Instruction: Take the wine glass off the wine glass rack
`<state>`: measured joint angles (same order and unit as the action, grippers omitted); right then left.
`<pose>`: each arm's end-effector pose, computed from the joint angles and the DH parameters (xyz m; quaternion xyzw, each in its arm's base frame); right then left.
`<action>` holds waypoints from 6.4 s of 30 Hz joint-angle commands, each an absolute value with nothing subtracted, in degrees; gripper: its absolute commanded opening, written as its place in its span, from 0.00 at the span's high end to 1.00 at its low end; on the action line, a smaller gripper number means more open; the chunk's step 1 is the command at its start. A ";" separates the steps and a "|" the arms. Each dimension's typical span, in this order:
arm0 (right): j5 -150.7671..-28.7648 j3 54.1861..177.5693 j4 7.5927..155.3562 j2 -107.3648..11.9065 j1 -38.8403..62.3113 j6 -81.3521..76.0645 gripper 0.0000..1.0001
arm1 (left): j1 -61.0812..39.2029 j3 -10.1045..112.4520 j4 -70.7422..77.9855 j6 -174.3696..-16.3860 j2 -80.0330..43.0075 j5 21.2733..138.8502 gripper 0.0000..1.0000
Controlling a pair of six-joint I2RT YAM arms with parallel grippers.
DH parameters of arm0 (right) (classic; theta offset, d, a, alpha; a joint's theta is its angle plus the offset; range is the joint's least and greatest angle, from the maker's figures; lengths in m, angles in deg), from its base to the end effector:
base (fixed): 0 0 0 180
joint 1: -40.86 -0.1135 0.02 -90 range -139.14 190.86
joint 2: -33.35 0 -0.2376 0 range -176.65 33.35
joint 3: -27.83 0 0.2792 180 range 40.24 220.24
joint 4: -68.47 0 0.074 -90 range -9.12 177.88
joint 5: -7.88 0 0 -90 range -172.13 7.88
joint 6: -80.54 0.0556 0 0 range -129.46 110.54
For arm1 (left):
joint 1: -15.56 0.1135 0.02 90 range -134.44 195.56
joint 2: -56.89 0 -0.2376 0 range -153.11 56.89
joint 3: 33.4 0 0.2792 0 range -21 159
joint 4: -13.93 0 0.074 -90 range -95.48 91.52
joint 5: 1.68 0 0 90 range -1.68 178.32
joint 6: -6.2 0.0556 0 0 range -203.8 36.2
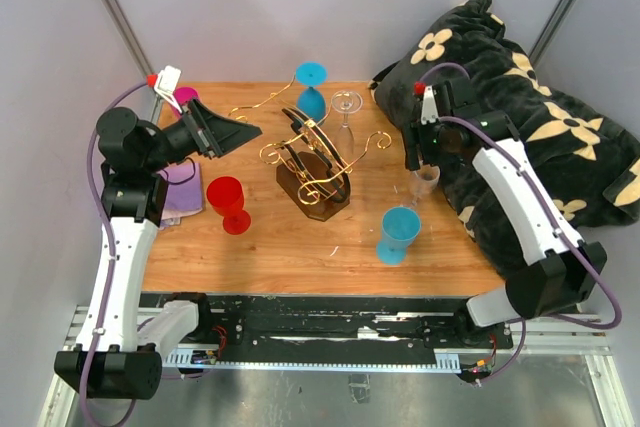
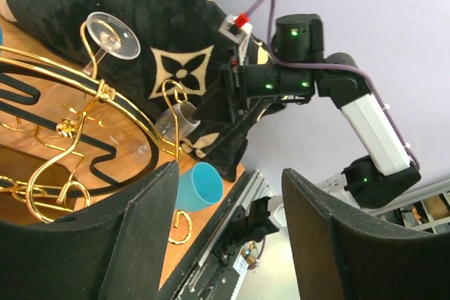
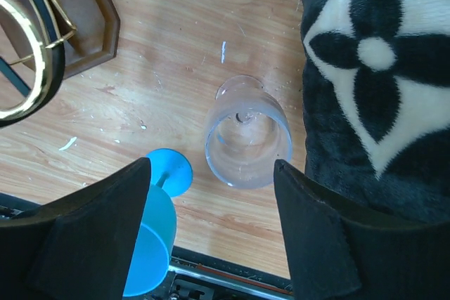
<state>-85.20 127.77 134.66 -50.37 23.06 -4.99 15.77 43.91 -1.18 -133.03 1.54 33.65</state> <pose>0.3280 0.1084 0.3285 -0.1182 0.9318 0.0909 0.3308 0.2494 -0.0444 0.4260 0.0655 0.6791 -0.5530 0.4783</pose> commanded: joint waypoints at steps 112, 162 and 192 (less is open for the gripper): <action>-134.79 141.30 93.48 -67.26 22.22 28.37 0.99 | 1.59 61.12 -18.19 -117.31 -13.40 50.94 0.46; -148.27 120.13 22.54 -37.31 22.35 77.76 0.99 | 5.23 29.78 84.73 -184.20 -18.92 36.17 0.34; -147.25 121.64 28.57 -38.51 15.70 73.67 0.99 | 5.19 33.47 92.30 -191.94 -20.97 38.48 0.33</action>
